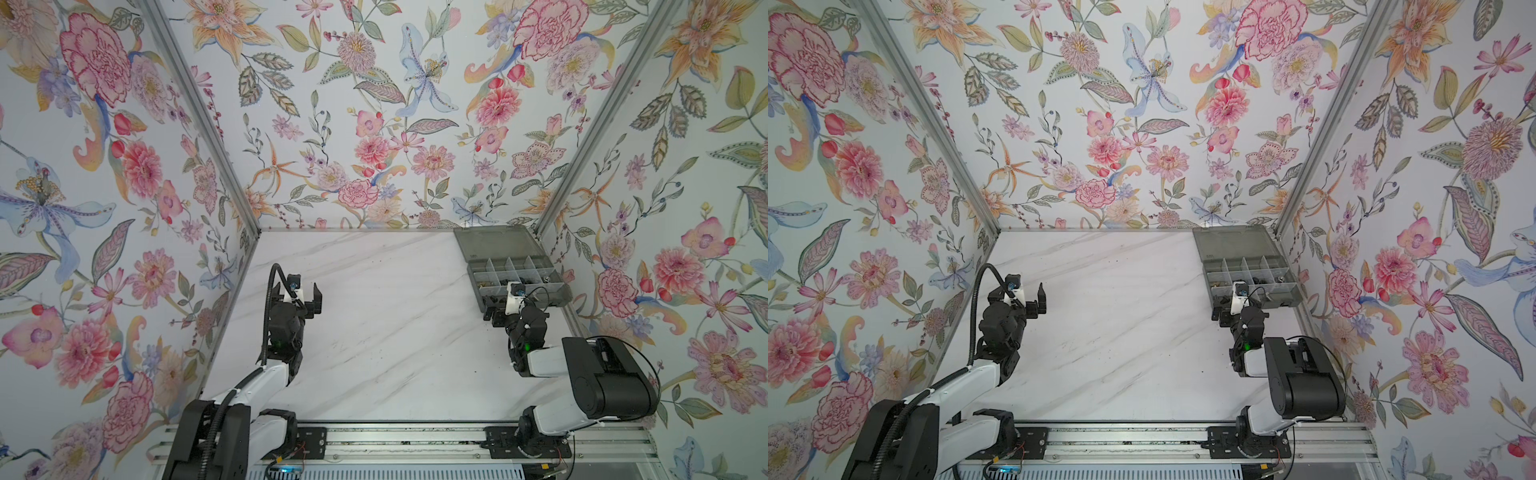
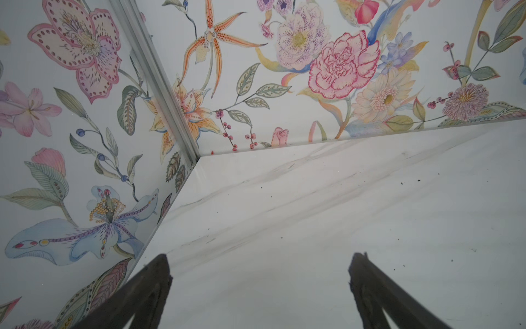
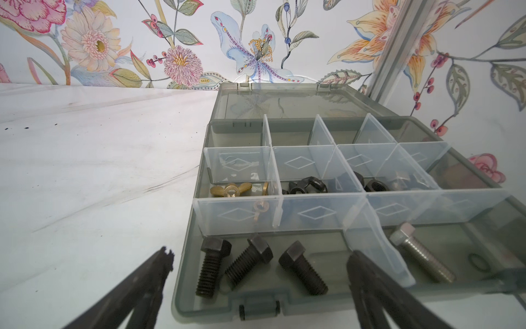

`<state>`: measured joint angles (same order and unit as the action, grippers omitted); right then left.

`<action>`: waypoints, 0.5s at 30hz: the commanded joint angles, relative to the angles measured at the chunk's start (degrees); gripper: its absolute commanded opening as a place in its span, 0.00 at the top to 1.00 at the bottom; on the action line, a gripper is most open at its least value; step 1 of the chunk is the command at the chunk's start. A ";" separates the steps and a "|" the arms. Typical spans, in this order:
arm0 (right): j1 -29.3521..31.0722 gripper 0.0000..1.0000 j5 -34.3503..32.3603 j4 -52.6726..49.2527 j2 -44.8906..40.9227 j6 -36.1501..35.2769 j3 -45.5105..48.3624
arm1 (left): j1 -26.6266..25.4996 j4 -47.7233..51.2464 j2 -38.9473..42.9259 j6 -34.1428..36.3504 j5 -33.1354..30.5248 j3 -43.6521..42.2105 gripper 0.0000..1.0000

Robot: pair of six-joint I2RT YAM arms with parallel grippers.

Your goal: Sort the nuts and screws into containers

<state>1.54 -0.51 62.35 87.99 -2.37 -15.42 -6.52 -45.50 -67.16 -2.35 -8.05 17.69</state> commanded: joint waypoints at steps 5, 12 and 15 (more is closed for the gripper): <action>0.22 0.01 -1.99 1.45 0.43 -0.18 -0.89 | 1.34 -14.31 -7.73 -0.90 0.27 -3.26 0.01; 0.48 0.01 -2.69 1.77 0.43 -0.35 -0.76 | 1.87 -19.24 -12.16 0.54 -0.30 -3.22 0.01; 0.91 0.01 -5.10 1.38 0.56 -0.10 -1.03 | 1.97 -20.69 -13.11 1.65 -0.37 -3.10 0.01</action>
<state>1.89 -3.16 62.46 87.99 -2.35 -15.44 -5.13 -61.23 -79.26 -2.13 -7.97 14.41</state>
